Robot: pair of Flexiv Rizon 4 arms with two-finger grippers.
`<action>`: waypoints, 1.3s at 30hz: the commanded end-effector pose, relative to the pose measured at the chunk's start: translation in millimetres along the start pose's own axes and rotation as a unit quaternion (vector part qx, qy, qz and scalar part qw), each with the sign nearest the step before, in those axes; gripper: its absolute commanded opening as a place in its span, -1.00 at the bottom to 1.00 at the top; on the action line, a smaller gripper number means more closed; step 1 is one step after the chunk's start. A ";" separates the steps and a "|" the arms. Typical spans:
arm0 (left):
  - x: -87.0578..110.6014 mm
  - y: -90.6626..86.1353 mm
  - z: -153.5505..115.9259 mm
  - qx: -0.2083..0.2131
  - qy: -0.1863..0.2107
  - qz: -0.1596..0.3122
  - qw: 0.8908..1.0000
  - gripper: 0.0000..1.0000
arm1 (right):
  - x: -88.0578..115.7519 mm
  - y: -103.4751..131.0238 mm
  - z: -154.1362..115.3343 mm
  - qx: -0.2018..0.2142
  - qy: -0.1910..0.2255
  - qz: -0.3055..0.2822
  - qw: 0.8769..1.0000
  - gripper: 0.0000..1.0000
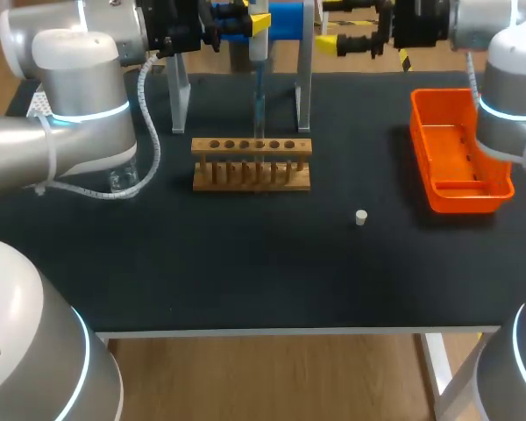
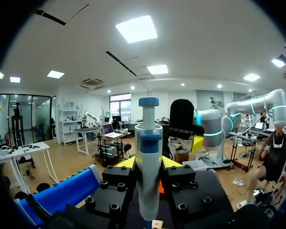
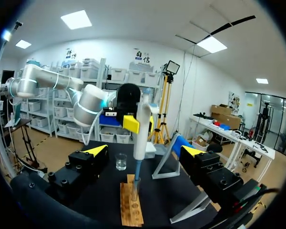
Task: Invert the test tube, pick up the pipette, mount the tip to pipette, aspirate from beaker and dispense into the tube, eject the tip, return the pipette, and cap with the stopper.
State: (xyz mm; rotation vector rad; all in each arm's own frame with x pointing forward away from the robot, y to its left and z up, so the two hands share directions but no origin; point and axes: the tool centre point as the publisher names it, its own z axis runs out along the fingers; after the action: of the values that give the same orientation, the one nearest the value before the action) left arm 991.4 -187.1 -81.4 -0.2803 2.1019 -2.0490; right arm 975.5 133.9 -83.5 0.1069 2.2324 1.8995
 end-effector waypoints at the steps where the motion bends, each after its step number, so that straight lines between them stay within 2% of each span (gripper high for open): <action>1: 0.0 -0.4 0.2 0.000 0.000 0.000 1.000 -1.00 | -1.0 20.5 0.2 0.003 -0.003 0.001 1.000 0.80; 3: 0.0 -0.4 0.2 0.000 0.000 0.000 1.000 -1.00 | -2.8 29.6 2.1 0.001 -0.003 -0.001 1.000 -0.15; 5: 0.0 -0.4 0.2 0.000 0.000 0.000 1.000 -1.00 | -3.8 38.6 3.9 -0.002 -0.003 -0.005 1.000 -0.42; 7: 0.0 -0.4 0.2 0.000 0.000 0.000 1.000 -1.00 | -4.6 46.2 5.2 -0.003 -0.004 -0.007 1.000 -0.92; 8: 0.0 -0.4 0.2 0.000 0.000 0.000 1.000 -1.00 | -4.7 50.3 5.9 -0.005 -0.003 -0.009 1.000 -1.00; 16: 0.0 -0.4 0.2 0.000 0.000 0.000 1.000 -1.00 | -6.1 74.3 12.6 -0.015 0.004 -0.010 1.000 -1.00; 22: 0.0 -0.4 0.2 0.000 0.000 0.000 1.000 -1.00 | -5.3 86.8 23.0 -0.030 0.027 -0.006 0.999 -1.00; 28: 0.0 -0.4 0.2 0.000 0.000 0.000 1.000 -1.00 | -4.8 95.6 36.4 -0.035 0.062 0.022 0.997 -1.00; 39: 0.0 -0.4 0.2 0.000 0.000 0.000 1.000 -1.00 | -0.2 104.9 54.0 -0.034 0.081 0.040 0.995 -1.00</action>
State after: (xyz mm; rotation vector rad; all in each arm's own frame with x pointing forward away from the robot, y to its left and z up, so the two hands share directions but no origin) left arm 991.3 -187.1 -81.4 -0.2802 2.1019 -2.0490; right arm 973.5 200.3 10.5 0.0374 2.2803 2.0952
